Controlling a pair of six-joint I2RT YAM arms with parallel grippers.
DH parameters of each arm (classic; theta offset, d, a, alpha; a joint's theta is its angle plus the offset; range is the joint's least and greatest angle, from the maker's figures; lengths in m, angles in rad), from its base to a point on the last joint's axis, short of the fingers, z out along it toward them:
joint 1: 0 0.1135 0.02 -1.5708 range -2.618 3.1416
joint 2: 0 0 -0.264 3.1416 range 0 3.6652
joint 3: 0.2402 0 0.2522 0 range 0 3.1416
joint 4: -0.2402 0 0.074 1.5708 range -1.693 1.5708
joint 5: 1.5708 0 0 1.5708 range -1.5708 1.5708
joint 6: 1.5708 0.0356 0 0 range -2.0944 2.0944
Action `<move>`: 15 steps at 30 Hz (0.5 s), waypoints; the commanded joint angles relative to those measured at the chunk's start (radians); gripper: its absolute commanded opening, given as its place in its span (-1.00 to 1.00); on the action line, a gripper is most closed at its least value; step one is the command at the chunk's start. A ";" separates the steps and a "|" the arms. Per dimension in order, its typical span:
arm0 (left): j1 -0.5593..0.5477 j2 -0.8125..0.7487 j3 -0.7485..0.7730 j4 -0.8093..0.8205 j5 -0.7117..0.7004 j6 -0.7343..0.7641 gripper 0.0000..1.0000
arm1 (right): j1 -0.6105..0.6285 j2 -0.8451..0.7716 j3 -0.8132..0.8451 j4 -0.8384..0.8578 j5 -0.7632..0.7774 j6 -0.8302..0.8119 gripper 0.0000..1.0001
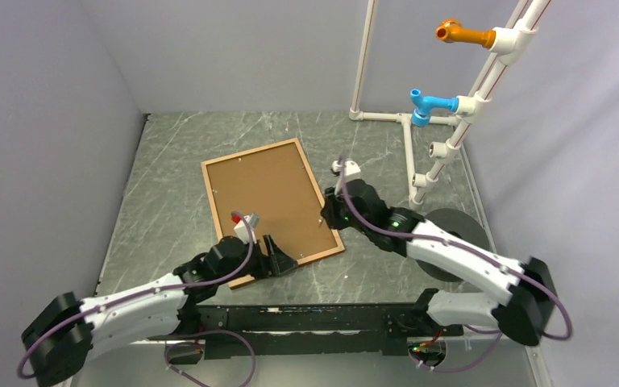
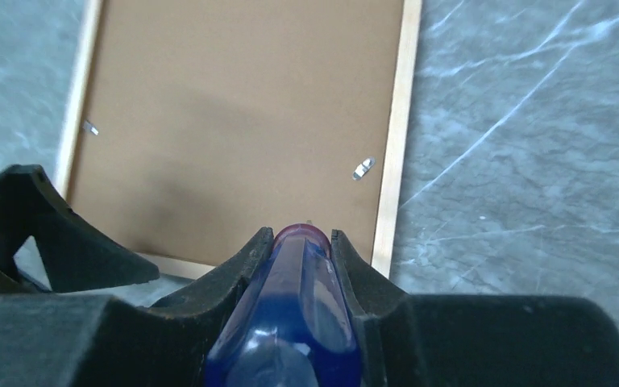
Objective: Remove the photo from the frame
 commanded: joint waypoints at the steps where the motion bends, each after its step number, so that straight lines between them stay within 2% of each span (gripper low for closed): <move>1: -0.005 -0.186 0.012 -0.154 0.024 0.081 0.59 | -0.004 -0.197 -0.068 0.017 0.079 0.068 -1.00; 4: -0.004 -0.297 0.055 -0.364 0.025 0.142 0.92 | -0.005 -0.271 -0.124 -0.002 0.115 0.086 -1.00; 5: -0.004 -0.319 0.074 -0.415 0.021 0.162 0.98 | -0.006 -0.287 -0.142 -0.008 0.122 0.094 -1.00; 10: -0.003 -0.344 0.177 -0.634 0.001 0.238 0.99 | -0.007 -0.352 -0.207 -0.028 0.128 0.121 -1.00; 15: -0.003 -0.320 0.255 -0.735 -0.008 0.312 0.99 | -0.007 -0.400 -0.218 -0.079 0.135 0.127 -1.00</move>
